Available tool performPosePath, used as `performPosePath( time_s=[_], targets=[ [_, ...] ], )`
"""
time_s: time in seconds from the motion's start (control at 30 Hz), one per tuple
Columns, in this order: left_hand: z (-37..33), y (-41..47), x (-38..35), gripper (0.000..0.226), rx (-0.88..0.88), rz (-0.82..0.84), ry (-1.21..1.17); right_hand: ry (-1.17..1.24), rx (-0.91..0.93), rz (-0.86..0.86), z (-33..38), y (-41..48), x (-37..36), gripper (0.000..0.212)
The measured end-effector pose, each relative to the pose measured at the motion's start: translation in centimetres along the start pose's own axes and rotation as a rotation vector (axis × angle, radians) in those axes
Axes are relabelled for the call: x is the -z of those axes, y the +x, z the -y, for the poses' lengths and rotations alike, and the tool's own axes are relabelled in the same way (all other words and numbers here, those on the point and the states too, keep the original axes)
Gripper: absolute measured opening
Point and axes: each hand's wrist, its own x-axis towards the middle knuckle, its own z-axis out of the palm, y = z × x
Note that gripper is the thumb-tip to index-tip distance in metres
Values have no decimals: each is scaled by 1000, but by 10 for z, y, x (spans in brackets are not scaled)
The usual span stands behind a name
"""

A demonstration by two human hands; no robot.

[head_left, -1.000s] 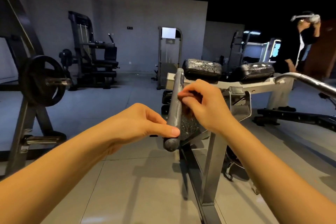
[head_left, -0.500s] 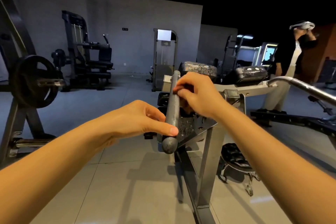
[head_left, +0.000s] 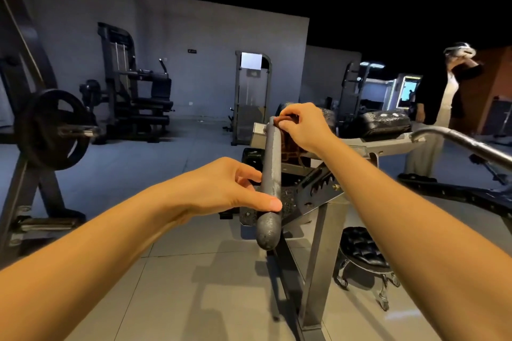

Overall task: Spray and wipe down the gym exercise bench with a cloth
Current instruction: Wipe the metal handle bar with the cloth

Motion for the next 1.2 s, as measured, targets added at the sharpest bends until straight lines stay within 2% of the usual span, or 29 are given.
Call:
performPosePath(
  time_s=[0.1, 0.2, 0.4, 0.53, 0.67, 0.73, 0.8, 0.9, 1.03, 1.1, 1.2],
  targets=[
    [3, 1, -1, 90, -32, 22, -10, 101, 58, 48, 3, -39, 7, 15],
    [3, 6, 2, 78, -66, 36, 14, 88, 172, 76, 2, -61, 12, 14],
    [0, 5, 2, 80, -65, 24, 44, -58, 28, 47, -6, 16, -1, 14],
    [2, 5, 1, 80, -71, -1, 31, -28, 48, 62, 5, -7, 3, 13],
    [7, 2, -4, 54, -142, 27, -39, 47, 241, 214, 32, -87, 32, 11],
    [9, 1, -6, 44, -158, 42, -77, 40, 287, 257, 34, -97, 38, 11],
    [11, 1, -8, 52, -150, 36, -91, -26, 265, 221, 28, -74, 36, 12],
    [10, 0, -10, 80, -104, -2, -85, -85, 146, 128, 13, -16, 18, 15],
    [9, -4, -10, 83, -75, -60, -77, -101, 37, 58, 10, -12, 4, 14],
    [12, -7, -13, 82, -97, -119, -86, -26, 104, 70, 22, -52, 14, 13],
    [13, -12, -20, 77, -139, -179, -100, 39, 310, 204, 47, -120, 38, 13]
  ],
)
